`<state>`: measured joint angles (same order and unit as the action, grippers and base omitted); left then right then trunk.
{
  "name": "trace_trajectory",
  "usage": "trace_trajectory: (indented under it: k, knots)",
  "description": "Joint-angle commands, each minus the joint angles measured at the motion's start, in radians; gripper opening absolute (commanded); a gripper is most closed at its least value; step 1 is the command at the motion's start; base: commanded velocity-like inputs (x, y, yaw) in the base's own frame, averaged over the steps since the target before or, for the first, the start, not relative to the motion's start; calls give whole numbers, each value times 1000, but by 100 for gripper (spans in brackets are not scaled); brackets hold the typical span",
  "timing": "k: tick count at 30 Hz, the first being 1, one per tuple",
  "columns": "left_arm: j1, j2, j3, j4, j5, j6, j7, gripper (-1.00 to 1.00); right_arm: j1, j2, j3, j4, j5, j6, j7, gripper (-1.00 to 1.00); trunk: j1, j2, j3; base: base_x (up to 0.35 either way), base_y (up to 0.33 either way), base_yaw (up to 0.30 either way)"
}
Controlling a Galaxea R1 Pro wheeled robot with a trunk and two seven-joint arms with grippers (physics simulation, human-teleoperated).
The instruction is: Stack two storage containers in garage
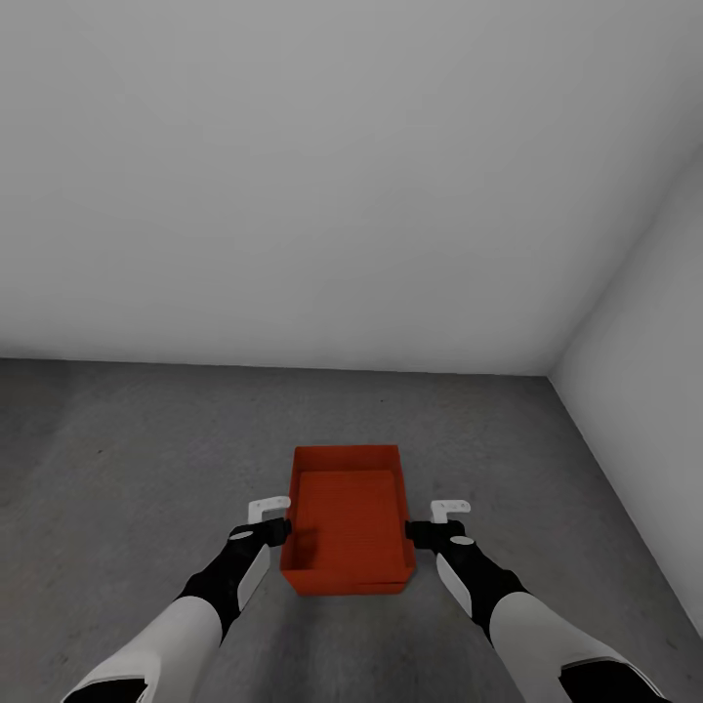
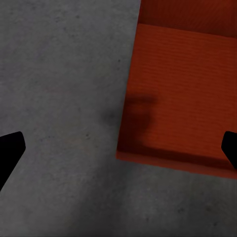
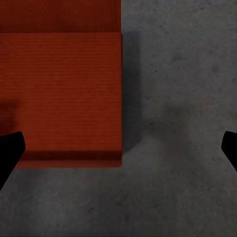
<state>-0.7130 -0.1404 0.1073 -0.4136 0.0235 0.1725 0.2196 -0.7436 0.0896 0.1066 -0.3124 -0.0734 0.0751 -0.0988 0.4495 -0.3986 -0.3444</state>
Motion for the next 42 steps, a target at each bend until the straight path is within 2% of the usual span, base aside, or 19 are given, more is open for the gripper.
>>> trace_trajectory:
  k: [1,42]
  knots:
    - [0,-1,3,-2,3,5,2,100,0,-1,8,-2,-8,6,-7,100,0,-1,-2,0,0,0]
    - [0,-1,3,-2,3,6,1,100,0,-1,8,-2,-5,6,-7,100,0,-1,-2,0,0,0]
